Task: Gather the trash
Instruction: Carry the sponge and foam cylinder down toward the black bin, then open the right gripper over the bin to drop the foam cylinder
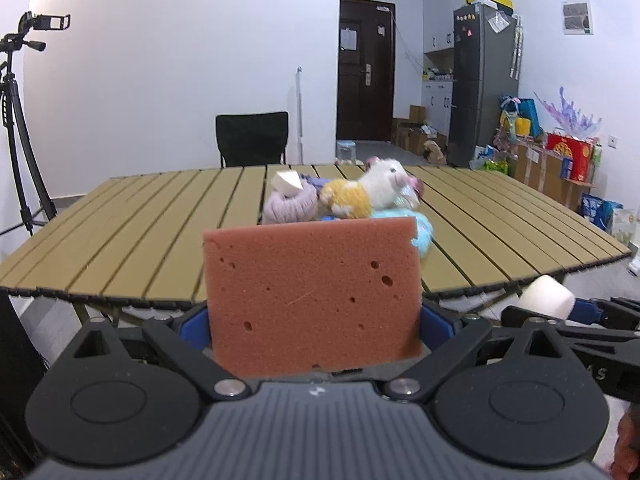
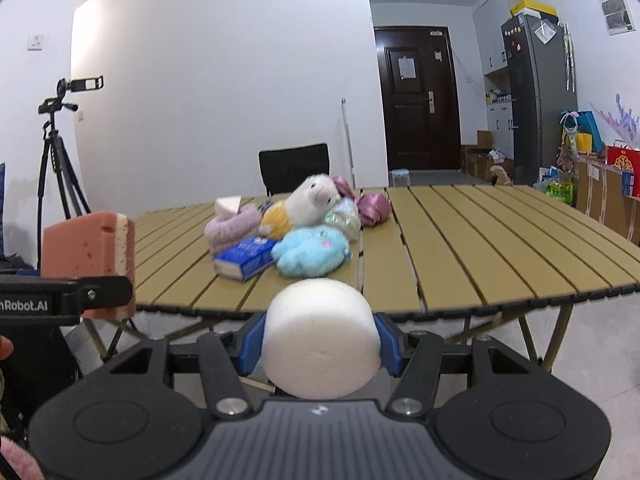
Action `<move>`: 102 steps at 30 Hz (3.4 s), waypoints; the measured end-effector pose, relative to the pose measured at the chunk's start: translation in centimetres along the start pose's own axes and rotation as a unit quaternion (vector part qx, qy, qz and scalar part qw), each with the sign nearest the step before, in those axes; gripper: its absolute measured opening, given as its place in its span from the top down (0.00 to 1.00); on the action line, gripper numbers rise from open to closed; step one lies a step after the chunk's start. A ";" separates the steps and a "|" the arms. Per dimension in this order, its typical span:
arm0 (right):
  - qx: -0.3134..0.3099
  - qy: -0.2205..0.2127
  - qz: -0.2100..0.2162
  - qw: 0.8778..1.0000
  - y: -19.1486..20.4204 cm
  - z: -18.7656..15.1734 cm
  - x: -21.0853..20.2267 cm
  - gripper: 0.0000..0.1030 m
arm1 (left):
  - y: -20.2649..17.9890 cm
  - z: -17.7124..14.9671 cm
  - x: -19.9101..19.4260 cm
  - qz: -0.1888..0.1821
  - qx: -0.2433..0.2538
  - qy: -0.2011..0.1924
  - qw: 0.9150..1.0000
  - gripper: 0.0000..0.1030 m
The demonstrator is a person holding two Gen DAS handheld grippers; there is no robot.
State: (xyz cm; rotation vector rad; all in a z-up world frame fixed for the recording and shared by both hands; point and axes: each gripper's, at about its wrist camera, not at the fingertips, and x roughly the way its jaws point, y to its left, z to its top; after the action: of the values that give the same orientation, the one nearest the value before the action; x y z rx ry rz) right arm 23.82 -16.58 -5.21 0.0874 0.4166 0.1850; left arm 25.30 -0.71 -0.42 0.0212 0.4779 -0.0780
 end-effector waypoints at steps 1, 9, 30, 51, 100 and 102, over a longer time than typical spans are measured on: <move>-0.001 0.004 0.000 1.000 0.2 -0.4 -0.3 0.45 | -0.2 -0.4 -0.2 0.001 0.003 0.004 1.000 0.03; 0.004 0.046 0.000 0.999 0.7 -3.7 -1.3 0.45 | -0.8 -4.1 -0.9 -0.001 0.017 0.044 0.999 0.03; -0.004 0.195 -0.020 0.980 1.1 -11.5 1.5 0.45 | -0.6 -12.9 3.2 0.016 0.021 0.197 0.980 0.03; 0.009 0.306 -0.033 0.951 -0.4 -16.9 5.5 0.45 | 0.1 -17.7 7.4 0.016 0.013 0.324 0.946 0.03; -0.024 0.352 0.007 0.936 6.5 -11.6 18.6 0.45 | 6.4 -17.5 11.3 0.089 -0.066 0.363 0.925 0.03; -0.026 0.355 0.005 0.934 6.7 -11.8 19.1 0.45 | 6.6 -17.5 11.4 0.091 -0.068 0.364 0.924 0.03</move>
State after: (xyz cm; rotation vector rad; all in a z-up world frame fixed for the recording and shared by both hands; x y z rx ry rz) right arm 35.05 -5.75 -22.61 -0.0339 1.1342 0.2360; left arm 27.93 5.75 -21.23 -0.0431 1.2243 0.1551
